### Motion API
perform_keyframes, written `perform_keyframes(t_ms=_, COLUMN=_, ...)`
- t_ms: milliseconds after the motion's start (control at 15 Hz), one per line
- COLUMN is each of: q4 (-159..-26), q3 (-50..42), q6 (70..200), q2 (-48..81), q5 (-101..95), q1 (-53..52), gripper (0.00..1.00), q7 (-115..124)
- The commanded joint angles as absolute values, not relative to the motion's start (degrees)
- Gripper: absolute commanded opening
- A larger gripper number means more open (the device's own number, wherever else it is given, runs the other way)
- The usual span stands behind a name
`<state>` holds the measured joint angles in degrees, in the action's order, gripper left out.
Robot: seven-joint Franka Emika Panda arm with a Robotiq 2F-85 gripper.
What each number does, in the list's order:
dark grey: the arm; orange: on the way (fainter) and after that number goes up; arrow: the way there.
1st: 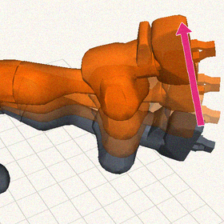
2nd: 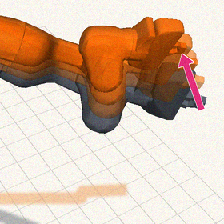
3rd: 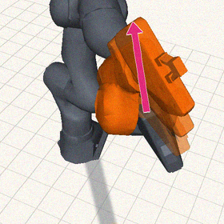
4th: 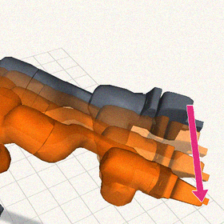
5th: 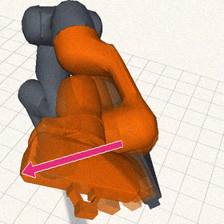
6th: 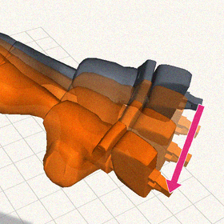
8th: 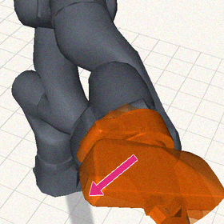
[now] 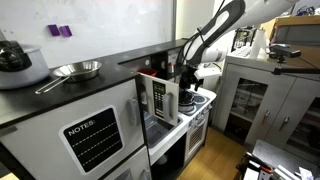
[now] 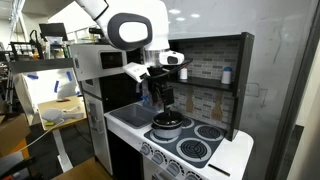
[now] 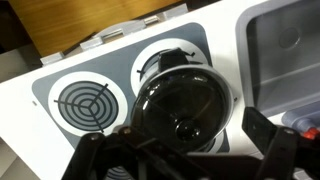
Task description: Put the black lid on top of the grey pot
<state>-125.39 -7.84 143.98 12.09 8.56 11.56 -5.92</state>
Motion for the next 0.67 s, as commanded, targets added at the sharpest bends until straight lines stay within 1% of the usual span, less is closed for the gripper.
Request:
perform_keyframes(t_ms=0, q4=-130.2, q3=-8.6, q6=142.2, q2=6.5, q5=5.3, q1=11.0, gripper=1.0, q7=-5.1)
perform_keyframes(t_ms=400, q4=-135.8, q3=-9.7, q6=137.2, q2=-0.9, q5=0.2, q1=11.3, gripper=1.0, q7=-5.0)
perform_keyframes(t_ms=600, q4=-137.3, q3=-10.4, q6=132.0, q2=-4.4, q5=-1.5, q1=11.6, gripper=1.0, q7=-5.7)
